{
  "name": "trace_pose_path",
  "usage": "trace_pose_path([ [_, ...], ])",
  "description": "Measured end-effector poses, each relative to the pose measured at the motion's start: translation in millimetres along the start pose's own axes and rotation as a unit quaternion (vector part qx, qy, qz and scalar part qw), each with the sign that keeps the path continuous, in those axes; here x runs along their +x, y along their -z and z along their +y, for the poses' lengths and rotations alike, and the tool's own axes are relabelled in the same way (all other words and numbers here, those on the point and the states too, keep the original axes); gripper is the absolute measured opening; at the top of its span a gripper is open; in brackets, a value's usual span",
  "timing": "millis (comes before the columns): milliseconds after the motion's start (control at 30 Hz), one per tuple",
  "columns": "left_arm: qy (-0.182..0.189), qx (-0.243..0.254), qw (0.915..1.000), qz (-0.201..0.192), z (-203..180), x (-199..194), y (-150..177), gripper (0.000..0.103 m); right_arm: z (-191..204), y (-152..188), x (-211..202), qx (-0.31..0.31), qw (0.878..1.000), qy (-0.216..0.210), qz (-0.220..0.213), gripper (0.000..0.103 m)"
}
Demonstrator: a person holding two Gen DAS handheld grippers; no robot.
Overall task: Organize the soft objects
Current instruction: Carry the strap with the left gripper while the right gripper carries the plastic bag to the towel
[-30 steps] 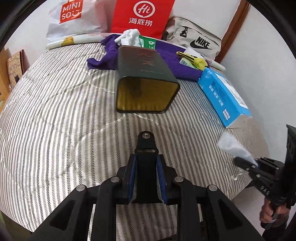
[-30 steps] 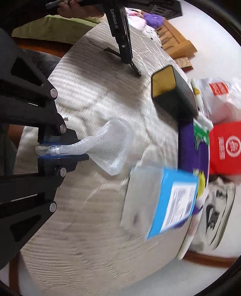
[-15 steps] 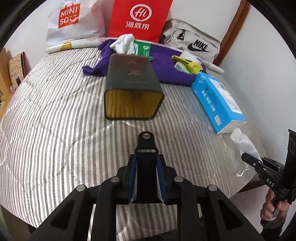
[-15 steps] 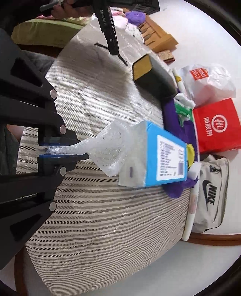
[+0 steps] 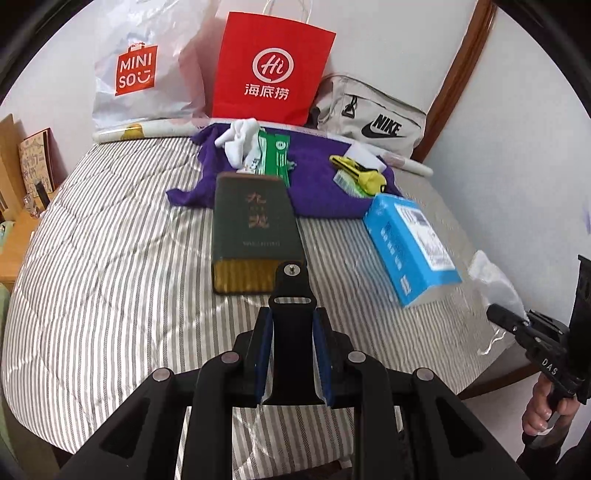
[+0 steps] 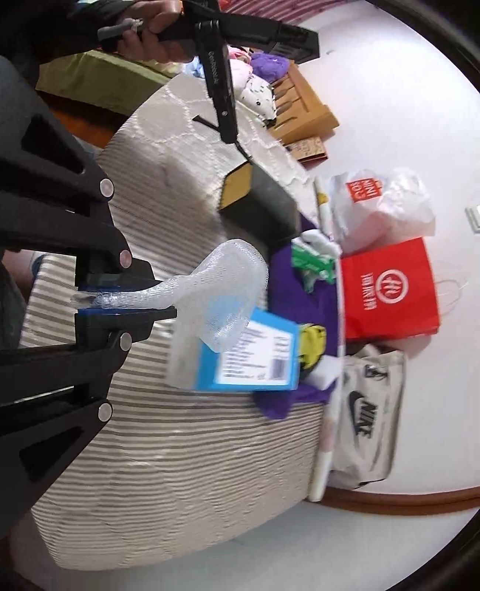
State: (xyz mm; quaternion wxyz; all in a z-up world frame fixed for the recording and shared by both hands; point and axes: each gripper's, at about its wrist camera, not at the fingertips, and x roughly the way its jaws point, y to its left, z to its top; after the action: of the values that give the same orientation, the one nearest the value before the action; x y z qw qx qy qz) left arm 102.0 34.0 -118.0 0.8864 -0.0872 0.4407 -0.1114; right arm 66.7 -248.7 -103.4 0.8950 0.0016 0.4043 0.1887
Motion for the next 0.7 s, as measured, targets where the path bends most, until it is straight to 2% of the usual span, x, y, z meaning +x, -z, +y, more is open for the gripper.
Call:
trace_pose_path([
  [400, 0.017, -0.004, 0.9998, -0.012, 5.8, 7.5, -61.5, 0.022, -10.5, -82.4, 13.2, -0.031, 0.999, 0.004, -0.031, 0.006],
  [700, 0.021, -0.023, 0.9995, 0.000, 13.6, 34.0, -107.6, 0.022, -31.3, -138.1, 49.8, -0.029, 0.999, 0.002, -0.027, 0.006],
])
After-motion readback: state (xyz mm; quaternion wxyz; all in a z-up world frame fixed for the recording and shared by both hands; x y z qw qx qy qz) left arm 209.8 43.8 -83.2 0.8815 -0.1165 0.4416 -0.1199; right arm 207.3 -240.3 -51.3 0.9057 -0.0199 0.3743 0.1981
